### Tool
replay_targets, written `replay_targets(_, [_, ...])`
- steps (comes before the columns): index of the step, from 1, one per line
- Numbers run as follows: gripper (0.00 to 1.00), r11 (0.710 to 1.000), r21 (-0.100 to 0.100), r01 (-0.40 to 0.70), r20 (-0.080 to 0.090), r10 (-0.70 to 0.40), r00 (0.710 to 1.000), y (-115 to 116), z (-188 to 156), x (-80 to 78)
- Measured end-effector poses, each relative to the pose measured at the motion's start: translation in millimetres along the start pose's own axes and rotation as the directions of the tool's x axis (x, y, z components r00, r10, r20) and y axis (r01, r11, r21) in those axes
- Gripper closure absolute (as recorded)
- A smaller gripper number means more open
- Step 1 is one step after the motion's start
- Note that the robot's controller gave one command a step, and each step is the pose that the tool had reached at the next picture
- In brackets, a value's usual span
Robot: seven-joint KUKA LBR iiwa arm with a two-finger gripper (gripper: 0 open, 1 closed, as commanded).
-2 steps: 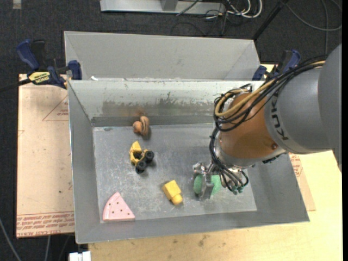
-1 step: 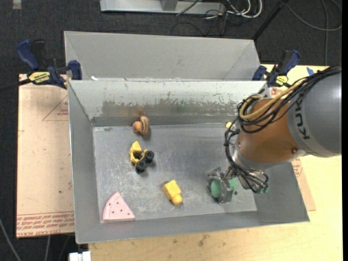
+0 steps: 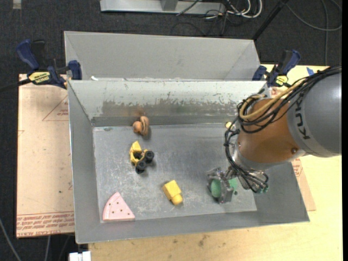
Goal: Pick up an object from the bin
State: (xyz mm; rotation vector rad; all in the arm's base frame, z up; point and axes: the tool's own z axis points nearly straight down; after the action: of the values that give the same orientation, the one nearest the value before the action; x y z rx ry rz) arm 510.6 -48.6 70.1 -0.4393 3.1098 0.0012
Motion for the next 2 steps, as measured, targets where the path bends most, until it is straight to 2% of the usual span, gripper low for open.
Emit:
replay_targets(1, [1.0,1.0,0.001,0.019,0.002,-0.019,1.0,-39.0,-119.6,2.7])
replay_targets(2, [1.0,1.0,0.001,0.019,0.002,-0.019,1.0,-38.9,-119.5,2.8])
